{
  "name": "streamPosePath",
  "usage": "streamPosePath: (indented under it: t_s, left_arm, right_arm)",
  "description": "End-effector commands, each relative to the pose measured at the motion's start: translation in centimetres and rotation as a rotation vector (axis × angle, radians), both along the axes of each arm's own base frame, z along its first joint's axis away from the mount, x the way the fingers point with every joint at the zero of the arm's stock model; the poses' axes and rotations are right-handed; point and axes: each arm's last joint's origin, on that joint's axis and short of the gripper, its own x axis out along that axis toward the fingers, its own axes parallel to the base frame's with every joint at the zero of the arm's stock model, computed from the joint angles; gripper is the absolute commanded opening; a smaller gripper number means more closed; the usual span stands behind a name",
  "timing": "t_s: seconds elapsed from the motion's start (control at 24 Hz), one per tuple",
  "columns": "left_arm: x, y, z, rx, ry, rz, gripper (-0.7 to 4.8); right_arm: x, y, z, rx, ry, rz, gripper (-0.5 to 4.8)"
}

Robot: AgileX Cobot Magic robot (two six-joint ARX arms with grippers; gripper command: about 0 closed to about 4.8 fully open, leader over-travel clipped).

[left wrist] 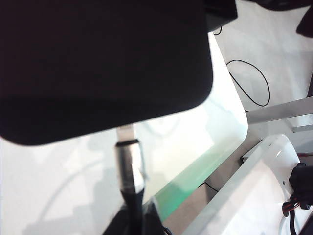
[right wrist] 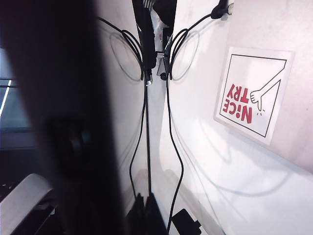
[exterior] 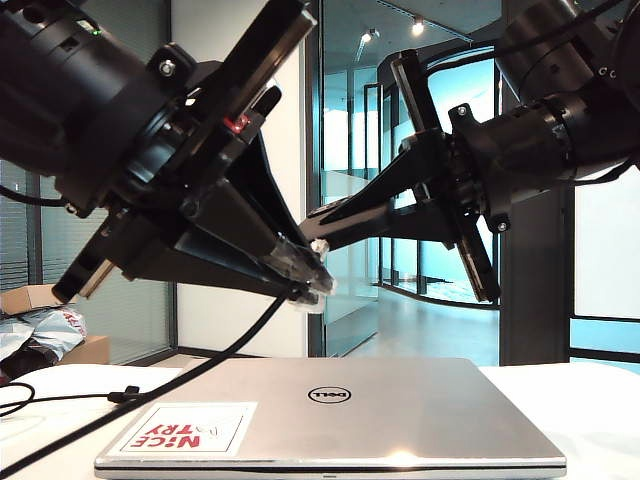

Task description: Pick up the charging cable and the phone, plug the charging cable into the charging port on the phone, and finally place them back on the table.

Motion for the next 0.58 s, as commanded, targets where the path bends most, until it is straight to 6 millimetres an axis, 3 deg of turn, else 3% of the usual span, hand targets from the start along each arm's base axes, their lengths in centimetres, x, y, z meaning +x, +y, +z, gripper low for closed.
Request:
streamPosePath:
  t_s: [0.04, 0.58]
  left_arm:
    - [0.09, -0.07, 0.25, -0.018, -0.017, -0.002, -0.06]
    - [0.04, 0.0, 0.12, -0.005, -0.007, -0.002, -0.06]
  right_arm:
    - [0.1, 0.17, 0.64, 0.027, -0.04, 0.02, -0.06]
    - [0.18, 0.16, 0.85, 0.035, -0.035, 0.016, -0.06]
